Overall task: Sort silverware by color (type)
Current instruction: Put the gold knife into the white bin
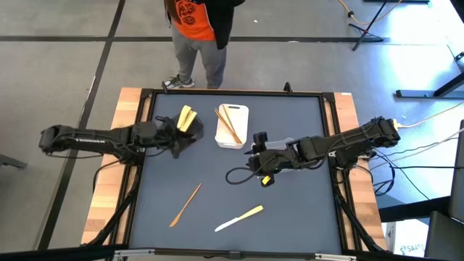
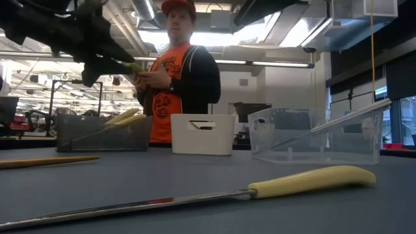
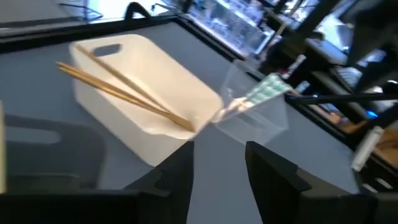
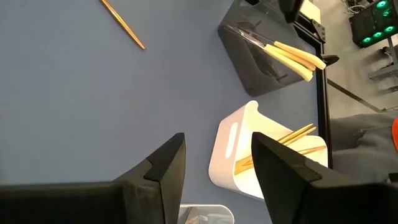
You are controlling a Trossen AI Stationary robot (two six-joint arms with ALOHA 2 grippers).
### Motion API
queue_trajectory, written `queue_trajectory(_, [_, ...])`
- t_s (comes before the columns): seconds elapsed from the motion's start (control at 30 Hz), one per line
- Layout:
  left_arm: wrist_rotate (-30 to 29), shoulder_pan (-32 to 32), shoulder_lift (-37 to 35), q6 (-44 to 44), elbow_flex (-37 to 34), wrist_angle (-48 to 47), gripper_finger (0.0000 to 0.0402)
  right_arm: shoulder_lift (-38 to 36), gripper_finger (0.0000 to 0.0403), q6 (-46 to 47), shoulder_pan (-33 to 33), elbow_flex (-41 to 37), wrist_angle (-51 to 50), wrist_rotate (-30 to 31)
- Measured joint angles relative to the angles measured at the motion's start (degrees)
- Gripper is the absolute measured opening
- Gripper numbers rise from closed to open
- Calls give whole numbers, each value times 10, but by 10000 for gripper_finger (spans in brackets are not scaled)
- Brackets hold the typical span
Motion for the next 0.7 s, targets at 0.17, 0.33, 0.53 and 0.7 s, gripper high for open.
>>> queue_trajectory(0.17, [-33,-76,10,-30,12,3,132,0,172,0,0,0,1,0])
queue_trajectory(0.33, [-78,-147,48,-31,76,-29,125,0,172,0,0,0,3,0])
queue_trajectory(0.53, [-112,-207,135,-44,194,-149,114,0,172,0,0,0,5,0])
queue_trajectory(0.7, [-106,-244,221,-83,287,-248,112,0,172,0,0,0,5,0])
